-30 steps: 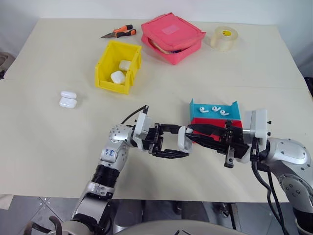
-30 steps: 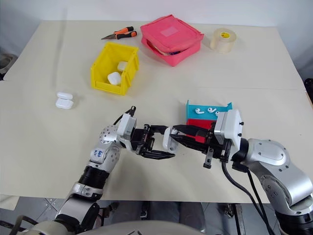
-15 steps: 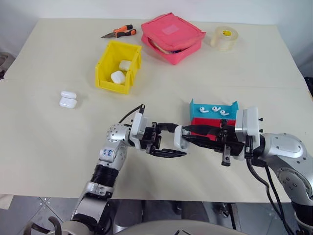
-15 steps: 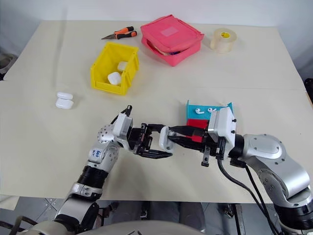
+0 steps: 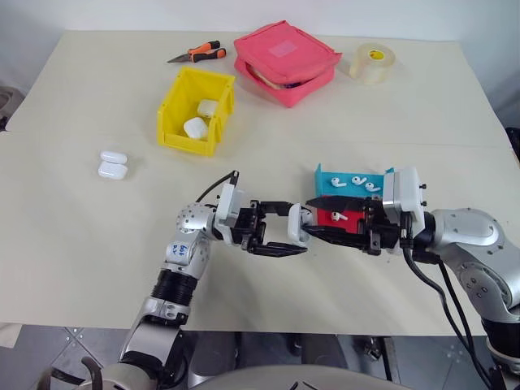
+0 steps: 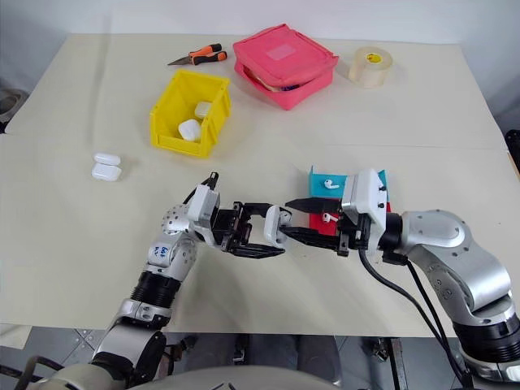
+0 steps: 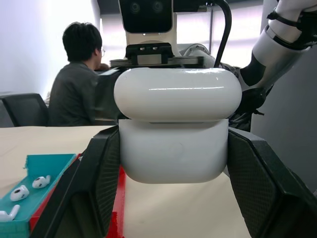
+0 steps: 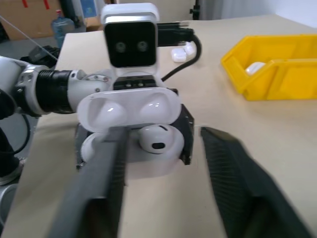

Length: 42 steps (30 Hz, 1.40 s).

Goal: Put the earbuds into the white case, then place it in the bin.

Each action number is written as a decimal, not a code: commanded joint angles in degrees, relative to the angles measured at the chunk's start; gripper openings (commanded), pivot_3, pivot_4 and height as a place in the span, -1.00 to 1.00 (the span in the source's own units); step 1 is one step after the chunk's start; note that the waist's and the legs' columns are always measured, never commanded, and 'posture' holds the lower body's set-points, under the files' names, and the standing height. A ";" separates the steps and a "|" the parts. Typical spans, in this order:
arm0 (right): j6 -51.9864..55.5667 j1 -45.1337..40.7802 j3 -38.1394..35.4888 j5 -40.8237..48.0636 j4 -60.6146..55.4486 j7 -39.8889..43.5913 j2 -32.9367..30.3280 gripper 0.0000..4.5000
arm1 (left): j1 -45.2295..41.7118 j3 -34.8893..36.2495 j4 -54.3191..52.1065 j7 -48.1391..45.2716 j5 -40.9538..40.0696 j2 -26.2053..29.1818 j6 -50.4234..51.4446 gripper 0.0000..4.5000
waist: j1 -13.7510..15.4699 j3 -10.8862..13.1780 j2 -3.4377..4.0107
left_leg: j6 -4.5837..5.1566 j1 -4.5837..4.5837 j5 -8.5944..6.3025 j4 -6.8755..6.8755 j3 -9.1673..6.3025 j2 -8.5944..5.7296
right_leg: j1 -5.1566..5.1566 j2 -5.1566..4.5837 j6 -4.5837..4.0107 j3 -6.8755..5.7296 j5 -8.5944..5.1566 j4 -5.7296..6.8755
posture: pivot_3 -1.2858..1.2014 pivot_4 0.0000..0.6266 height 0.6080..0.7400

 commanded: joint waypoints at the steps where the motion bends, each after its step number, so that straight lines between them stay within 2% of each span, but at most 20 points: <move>1: 2.50 -0.84 -0.20 0.42 -2.05 -1.41 -0.07 0.09 | -2.42 0.85 -1.08 0.81 -1.59 -1.66 -1.86 0.24 | 0.03 0.00 0.00 | 0.00 -0.01 0.00 0.00 0.00 -0.01 | 0.00 -0.01 0.00 0.00 0.00 -0.01 | 0.03 -0.52 1.00; 13: 8.19 -1.35 -8.01 4.88 -5.30 -1.78 -4.76 0.09 | -3.48 2.79 5.64 2.67 -0.13 -1.91 -5.21 0.24 | 0.05 0.00 0.00 | 0.01 -0.02 0.00 0.00 0.00 -0.01 | 0.00 -0.01 0.00 0.00 0.00 -0.02 | 0.03 -0.52 1.00; 17: 9.98 -0.29 -12.77 6.08 -4.89 -2.97 -6.51 0.09 | -3.35 3.22 6.21 3.80 0.06 -2.08 -6.36 0.24 | 0.10 0.00 -0.01 | 0.01 -0.02 0.00 0.00 0.00 -0.02 | 0.00 -0.01 0.00 0.00 0.00 -0.01 | 0.03 -0.52 1.00; 20: 11.15 3.13 -18.21 5.61 -3.80 -4.01 -7.80 0.09 | -2.96 3.88 6.24 4.85 0.15 -1.58 -7.08 0.24 | 0.23 0.01 -0.01 | 0.01 -0.03 -0.01 0.00 0.00 -0.02 | 0.00 -0.02 0.00 0.00 0.00 -0.02 | 0.03 -0.52 1.00; 25: 11.17 18.43 -31.63 2.45 -3.48 -3.47 -6.97 0.09 | -2.06 4.68 4.84 7.85 0.66 -1.33 -8.09 0.24 | 0.73 0.01 -0.02 | 0.02 -0.04 -0.01 -0.01 0.01 -0.03 | 0.01 -0.03 0.01 -0.01 0.00 -0.03 | 0.03 -0.52 1.00; 32: 9.06 32.54 -41.04 -1.74 -2.97 -2.80 -4.21 0.09 | -2.61 5.80 4.32 10.90 0.84 -0.69 -8.24 0.24 | 0.72 0.01 -0.01 | 0.04 0.05 -0.02 0.00 0.06 -0.02 | 0.06 -0.01 0.04 0.04 0.02 -0.02 | 0.03 -0.52 1.00; 35: 9.82 35.93 -43.32 -1.06 -3.71 -2.60 -3.38 0.35 | -2.90 6.04 4.68 11.16 0.90 -0.29 -8.28 0.24 | 0.70 0.01 -0.01 | 0.04 0.06 -0.03 0.00 0.05 -0.02 | 0.07 -0.01 0.04 0.05 0.02 -0.02 | 0.03 -0.52 1.00; 39: 8.50 38.27 -45.23 -1.69 -3.63 -2.17 -2.93 0.94 | -3.08 6.35 4.59 11.76 0.95 0.15 -8.38 0.24 | 0.69 0.01 -0.01 | 0.04 0.06 -0.03 0.00 0.05 -0.02 | 0.06 0.00 0.04 0.05 0.02 -0.02 | 0.03 -0.52 1.00; 42: 7.85 38.16 -46.32 -1.55 -3.20 -2.00 -3.27 0.97 | -2.70 6.55 3.98 12.32 0.88 0.52 -8.36 0.24 | 0.70 0.01 -0.01 | 0.05 0.06 -0.03 0.00 0.05 -0.03 | 0.07 -0.01 0.04 0.06 0.02 -0.03 | 0.03 -0.52 1.00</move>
